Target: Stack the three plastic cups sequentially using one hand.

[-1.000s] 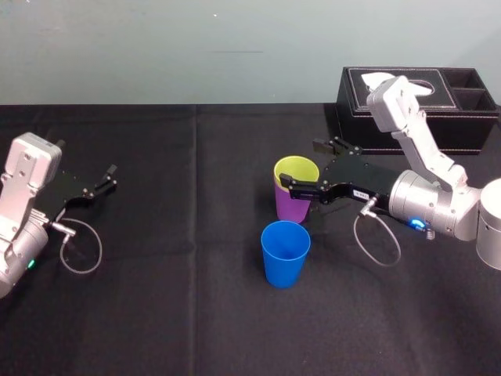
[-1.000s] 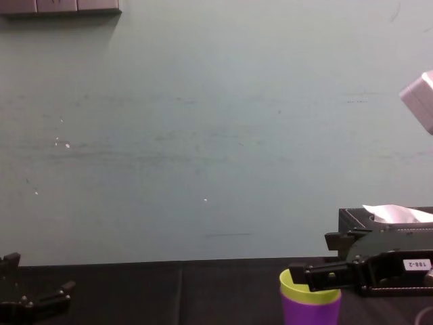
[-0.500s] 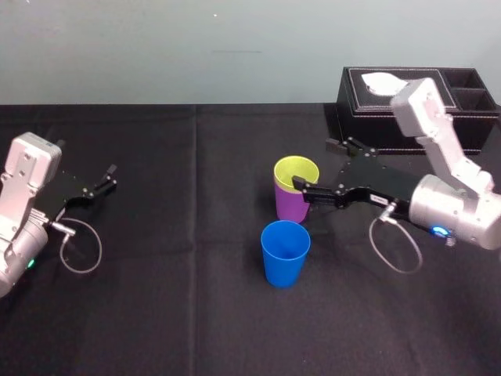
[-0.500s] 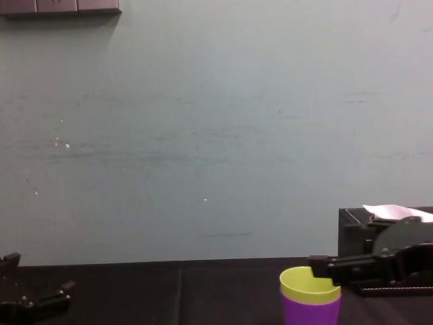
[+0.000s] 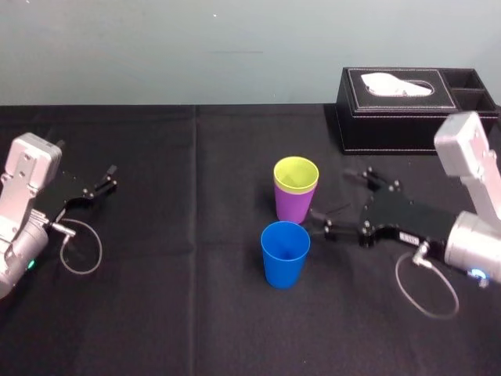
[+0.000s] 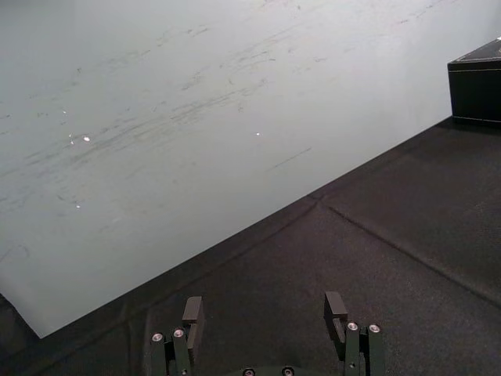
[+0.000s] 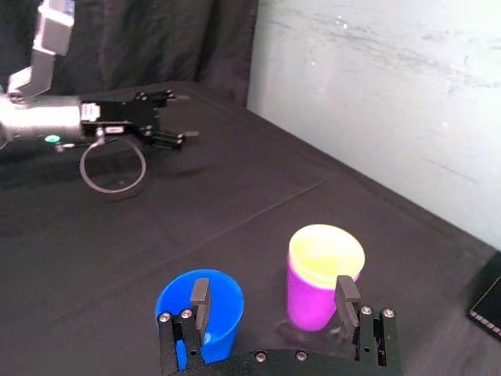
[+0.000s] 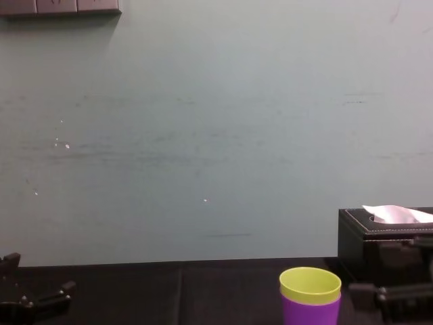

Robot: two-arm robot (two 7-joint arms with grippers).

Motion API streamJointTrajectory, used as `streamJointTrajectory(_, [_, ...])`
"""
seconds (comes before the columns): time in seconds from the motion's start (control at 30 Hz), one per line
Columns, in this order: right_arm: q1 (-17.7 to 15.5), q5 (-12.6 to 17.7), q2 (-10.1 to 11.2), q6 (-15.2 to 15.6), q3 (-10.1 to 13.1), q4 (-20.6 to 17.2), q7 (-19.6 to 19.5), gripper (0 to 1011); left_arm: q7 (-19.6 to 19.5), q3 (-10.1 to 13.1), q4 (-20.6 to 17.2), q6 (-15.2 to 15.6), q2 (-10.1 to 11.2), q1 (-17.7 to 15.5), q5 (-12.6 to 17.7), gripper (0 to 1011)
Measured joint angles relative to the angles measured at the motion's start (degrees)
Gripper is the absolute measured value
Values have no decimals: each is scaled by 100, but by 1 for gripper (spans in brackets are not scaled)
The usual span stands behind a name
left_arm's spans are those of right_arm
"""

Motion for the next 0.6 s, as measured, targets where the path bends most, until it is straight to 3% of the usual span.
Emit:
streamJointTrajectory(0.3, [-307,64,145,-76,0,-92,-11,1003,0,0,0,0,0,0,0,1012])
streamJointTrajectory(0.6, [-370,-131,183,-81,-219,-35,20,1003,0,0,0,0,0,0,0,1011])
